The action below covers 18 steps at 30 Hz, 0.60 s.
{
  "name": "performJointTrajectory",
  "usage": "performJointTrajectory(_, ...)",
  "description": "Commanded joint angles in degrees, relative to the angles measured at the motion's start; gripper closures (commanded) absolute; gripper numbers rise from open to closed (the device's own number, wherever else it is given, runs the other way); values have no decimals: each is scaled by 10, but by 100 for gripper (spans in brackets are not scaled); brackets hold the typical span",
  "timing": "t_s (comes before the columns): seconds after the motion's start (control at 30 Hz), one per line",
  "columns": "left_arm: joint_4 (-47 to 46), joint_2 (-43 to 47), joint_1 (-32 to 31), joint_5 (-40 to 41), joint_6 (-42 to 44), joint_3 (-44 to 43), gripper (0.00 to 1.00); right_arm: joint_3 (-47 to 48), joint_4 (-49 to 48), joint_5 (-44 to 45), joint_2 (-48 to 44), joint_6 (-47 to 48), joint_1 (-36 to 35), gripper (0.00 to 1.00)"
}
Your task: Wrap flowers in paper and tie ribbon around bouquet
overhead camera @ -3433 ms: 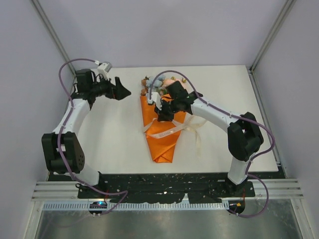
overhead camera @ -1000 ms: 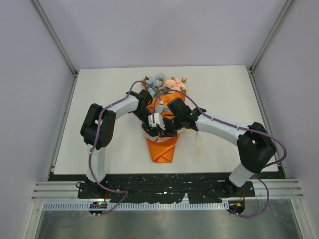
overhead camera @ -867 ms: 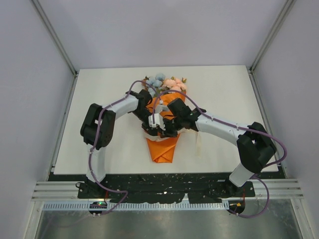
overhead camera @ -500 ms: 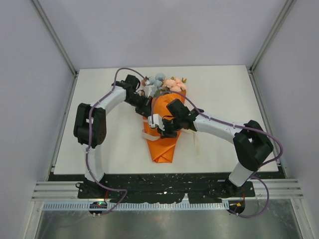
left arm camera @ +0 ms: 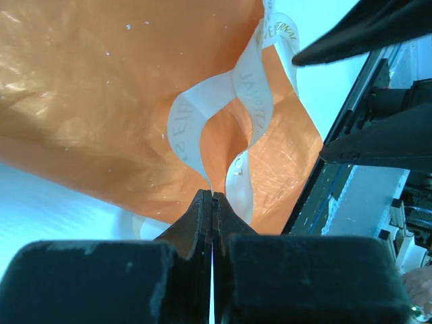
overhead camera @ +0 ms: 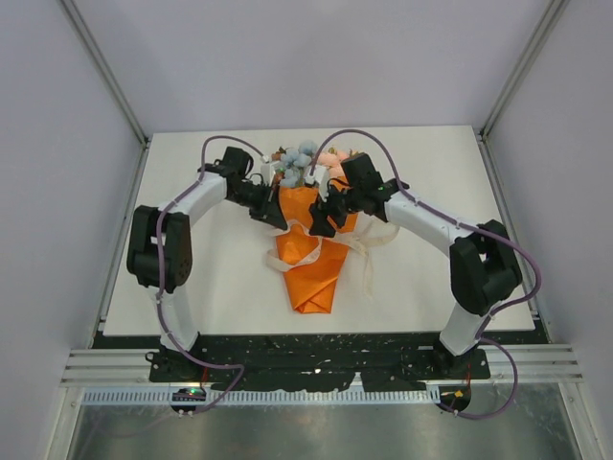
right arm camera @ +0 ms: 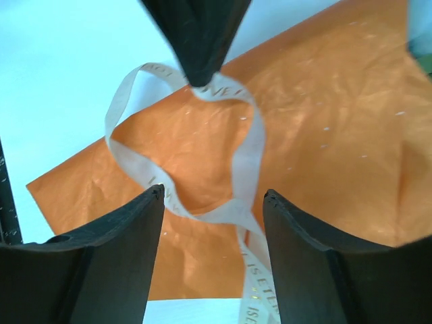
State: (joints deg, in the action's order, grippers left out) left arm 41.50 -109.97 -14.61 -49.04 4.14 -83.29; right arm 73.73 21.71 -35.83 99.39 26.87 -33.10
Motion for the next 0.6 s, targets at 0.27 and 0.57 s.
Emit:
performJointTrajectory(0.27,-33,53,1,-105,-7,21,100,61,-107,-50,84,-41,-2,23)
performJointTrajectory(0.57,-30,62,10,-115,3,29,100,42,-189,-84,99,-49,-2,68)
